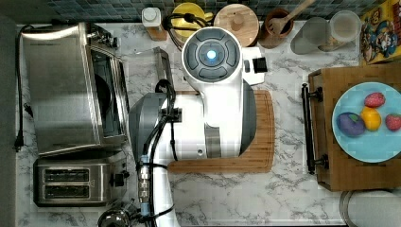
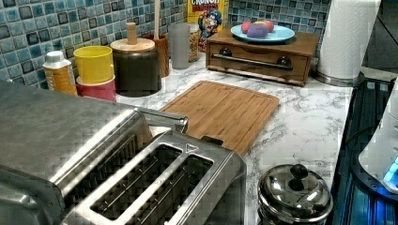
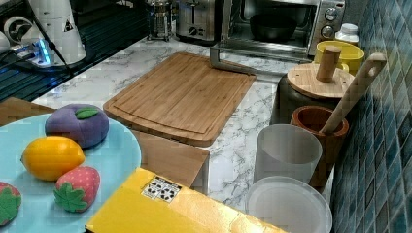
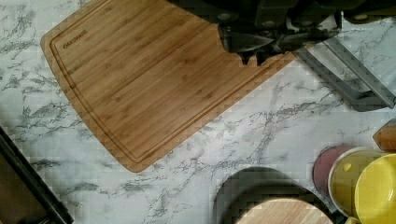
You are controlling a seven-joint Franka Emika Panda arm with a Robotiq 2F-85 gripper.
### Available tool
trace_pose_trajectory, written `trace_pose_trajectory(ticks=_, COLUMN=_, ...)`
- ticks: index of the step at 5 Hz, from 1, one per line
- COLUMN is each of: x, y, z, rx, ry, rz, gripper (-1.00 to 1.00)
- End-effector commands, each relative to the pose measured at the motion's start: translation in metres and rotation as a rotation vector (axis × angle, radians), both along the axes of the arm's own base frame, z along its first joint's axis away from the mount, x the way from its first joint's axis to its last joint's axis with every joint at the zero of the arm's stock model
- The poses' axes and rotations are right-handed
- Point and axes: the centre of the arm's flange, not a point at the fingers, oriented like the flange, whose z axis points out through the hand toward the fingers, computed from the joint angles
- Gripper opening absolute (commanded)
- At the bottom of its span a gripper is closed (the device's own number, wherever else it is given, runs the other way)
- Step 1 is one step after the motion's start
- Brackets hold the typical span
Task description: Close the oven.
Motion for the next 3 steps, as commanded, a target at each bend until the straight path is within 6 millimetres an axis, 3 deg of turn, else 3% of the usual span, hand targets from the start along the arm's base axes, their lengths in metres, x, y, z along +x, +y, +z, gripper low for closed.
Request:
trace_pose_trajectory(ticks=1, x=0.015, y=0.005, z=-0.002, rx=0.057, ry=0.002, rz=0.112, gripper=-1.0)
trace_pose_trajectory(ticks=3, x=0.038, y=-0.024, z=-0.037, rx=0.284, ry=-0.059, rz=0.412, gripper=-1.0)
